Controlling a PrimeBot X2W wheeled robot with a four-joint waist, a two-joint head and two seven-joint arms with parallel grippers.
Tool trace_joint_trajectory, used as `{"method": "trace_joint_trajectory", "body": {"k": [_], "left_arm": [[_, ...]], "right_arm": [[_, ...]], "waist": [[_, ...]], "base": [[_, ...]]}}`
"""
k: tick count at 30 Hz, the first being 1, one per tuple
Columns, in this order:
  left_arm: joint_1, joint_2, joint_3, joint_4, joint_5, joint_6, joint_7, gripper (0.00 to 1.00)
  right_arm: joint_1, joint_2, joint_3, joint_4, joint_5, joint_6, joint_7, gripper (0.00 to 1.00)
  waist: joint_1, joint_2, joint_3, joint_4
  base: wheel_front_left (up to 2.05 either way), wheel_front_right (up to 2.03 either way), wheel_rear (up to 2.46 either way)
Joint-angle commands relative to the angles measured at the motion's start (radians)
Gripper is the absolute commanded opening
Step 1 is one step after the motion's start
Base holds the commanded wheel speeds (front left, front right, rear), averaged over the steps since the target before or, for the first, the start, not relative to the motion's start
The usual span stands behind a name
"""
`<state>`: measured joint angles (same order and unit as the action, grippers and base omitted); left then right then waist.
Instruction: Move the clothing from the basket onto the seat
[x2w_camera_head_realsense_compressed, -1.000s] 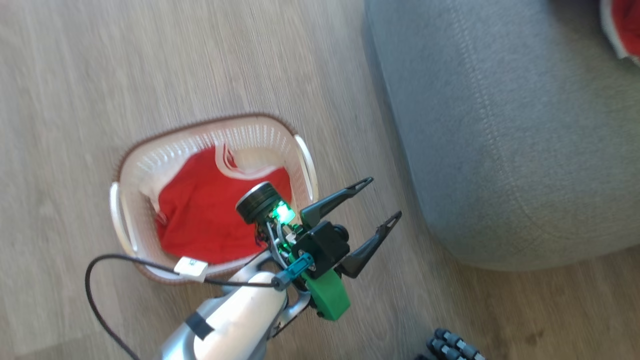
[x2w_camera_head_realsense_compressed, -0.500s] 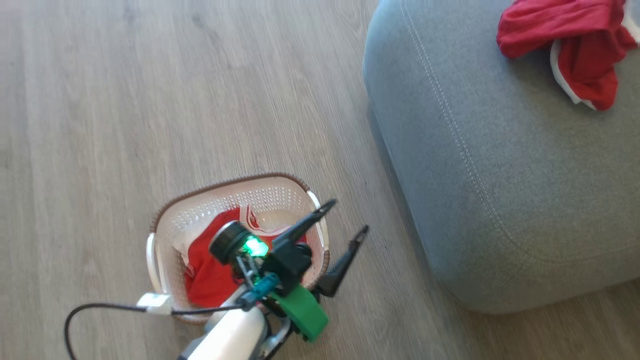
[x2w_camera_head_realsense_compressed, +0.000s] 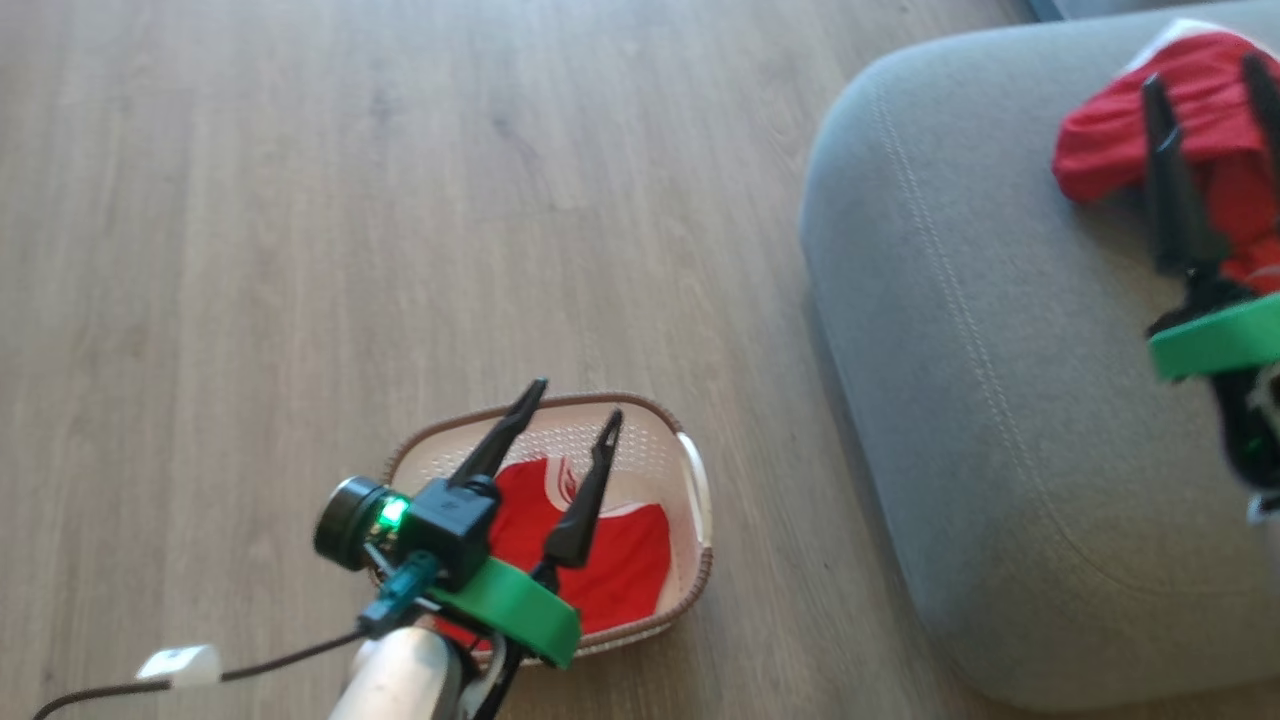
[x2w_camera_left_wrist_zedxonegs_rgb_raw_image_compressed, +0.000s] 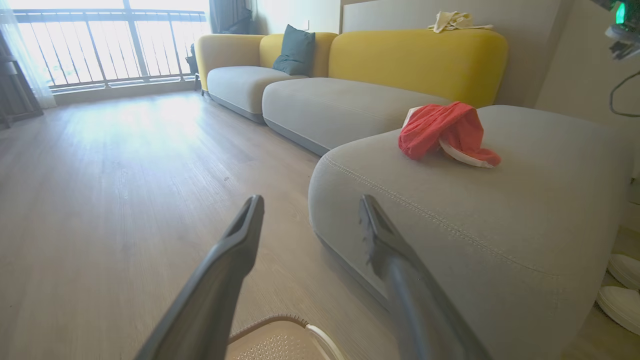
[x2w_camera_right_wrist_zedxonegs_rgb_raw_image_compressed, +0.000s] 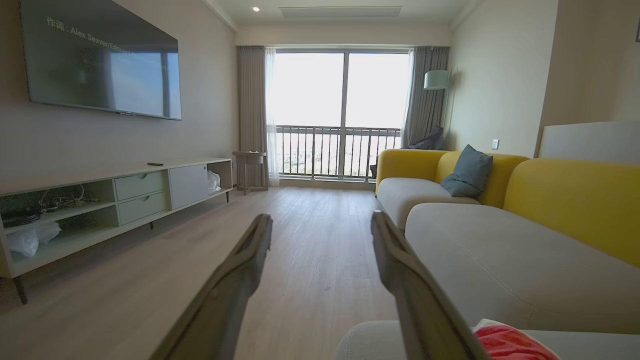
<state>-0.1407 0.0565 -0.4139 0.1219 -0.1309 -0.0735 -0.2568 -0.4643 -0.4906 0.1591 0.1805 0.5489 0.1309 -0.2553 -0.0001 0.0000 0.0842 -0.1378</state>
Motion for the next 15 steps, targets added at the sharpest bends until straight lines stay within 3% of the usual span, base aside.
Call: {"method": "trace_joint_trajectory", "body": {"k": [1,4,10,15], "left_arm": [[-0.002,-0.006,0.062,-0.054,-0.027,0.028,-0.005,1.0],[0.01,-0.006,0.083,-0.067,-0.032,0.05,-0.005,1.0],[0.045,-0.006,0.145,-0.114,-0.043,0.12,-0.005,1.0],[0.092,-0.006,0.217,-0.135,-0.042,0.189,-0.005,1.0]], "right_arm": [[0.04,0.021,-0.007,-0.066,-0.033,0.0,-0.006,1.0],[0.08,0.05,-0.009,-0.096,-0.059,0.0,-0.006,1.0],[0.2,0.175,-0.044,-0.163,-0.076,0.0,-0.006,1.0],[0.281,0.255,-0.058,-0.145,-0.146,0.0,-0.006,1.0]], "waist": [[0.0001,0.0,-0.032,0.047],[0.0001,0.0,-0.042,0.072],[0.0001,0.0,-0.066,0.145],[0.0001,0.0,-0.08,0.169]], "base": [[0.0,0.0,0.0],[0.0,0.0,0.0],[0.0,0.0,0.0],[0.0,0.0,0.0]]}}
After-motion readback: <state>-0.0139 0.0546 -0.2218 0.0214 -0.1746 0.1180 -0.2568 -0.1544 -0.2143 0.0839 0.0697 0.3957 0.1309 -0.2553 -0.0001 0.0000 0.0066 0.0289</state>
